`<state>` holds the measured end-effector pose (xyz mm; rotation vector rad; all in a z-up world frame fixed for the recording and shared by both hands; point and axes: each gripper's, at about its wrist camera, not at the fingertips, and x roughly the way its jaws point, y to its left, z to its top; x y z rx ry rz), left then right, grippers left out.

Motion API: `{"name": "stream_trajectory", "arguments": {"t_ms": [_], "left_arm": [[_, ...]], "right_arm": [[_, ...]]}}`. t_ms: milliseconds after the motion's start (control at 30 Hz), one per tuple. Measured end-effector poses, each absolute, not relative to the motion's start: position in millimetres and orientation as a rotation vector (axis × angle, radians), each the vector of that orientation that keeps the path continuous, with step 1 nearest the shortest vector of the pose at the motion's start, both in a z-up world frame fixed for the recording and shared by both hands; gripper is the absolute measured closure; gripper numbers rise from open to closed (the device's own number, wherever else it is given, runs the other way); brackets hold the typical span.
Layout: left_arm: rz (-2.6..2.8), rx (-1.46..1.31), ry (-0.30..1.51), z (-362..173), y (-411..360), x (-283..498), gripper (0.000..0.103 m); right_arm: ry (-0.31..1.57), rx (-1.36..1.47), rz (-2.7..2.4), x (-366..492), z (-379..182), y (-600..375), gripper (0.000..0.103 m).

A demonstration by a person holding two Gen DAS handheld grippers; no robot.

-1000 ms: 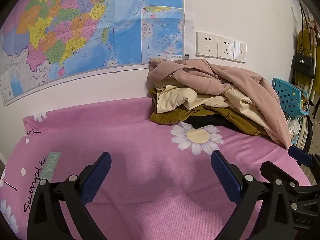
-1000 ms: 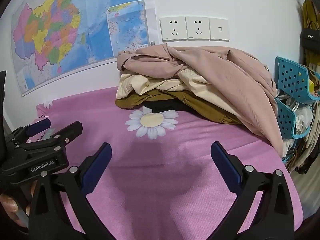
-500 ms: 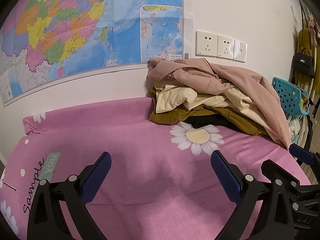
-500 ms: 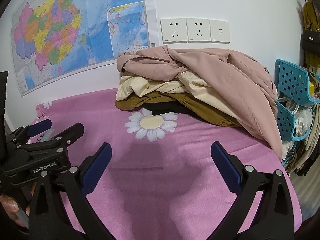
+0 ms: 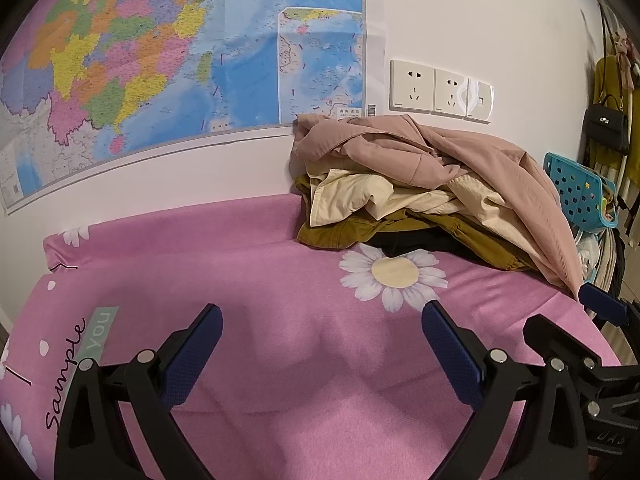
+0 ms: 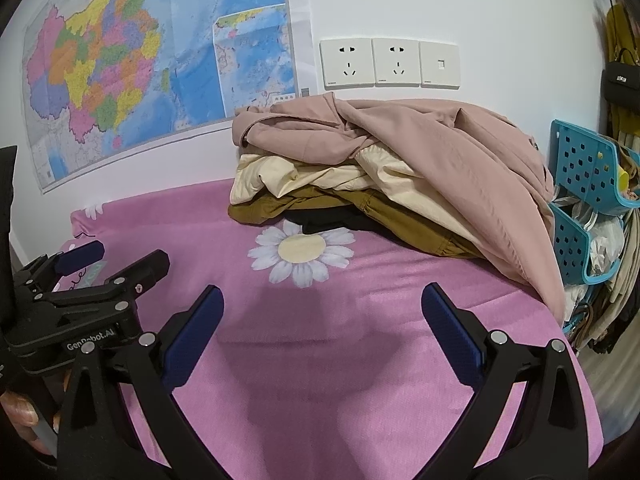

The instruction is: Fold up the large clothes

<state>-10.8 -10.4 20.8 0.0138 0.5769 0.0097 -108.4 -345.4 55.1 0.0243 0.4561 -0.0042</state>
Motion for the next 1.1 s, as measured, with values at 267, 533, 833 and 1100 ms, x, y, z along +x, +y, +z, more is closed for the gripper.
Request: {"name": "stream_trajectory", "arguments": {"t_ms": [267,533,833,1100], "left_arm": [[0.009,0.016,0.58,21.0,-12.3,-9.9,0.007],[0.008,0.013,0.58,20.4,-13.9,-8.9,0.007],[-0.004,-0.036,0.635,17.9,-11.3,1.2,0.007],[-0.02,-0.061,0.67,16.8,-2.6,31.6,0.007]], "right_arm": [[0.395,0.01,-0.015,-110.6,58.0,-343.1,0.006],[0.429,-0.003,-0.015,-105.7,57.3,-341.8,0.006],[0.377,-0.045,-0.036,-100.9,61.5,-344.9,0.006],[0.387,-0.213,-0.058,-50.6,97.0,-352.4,0.006]]}}
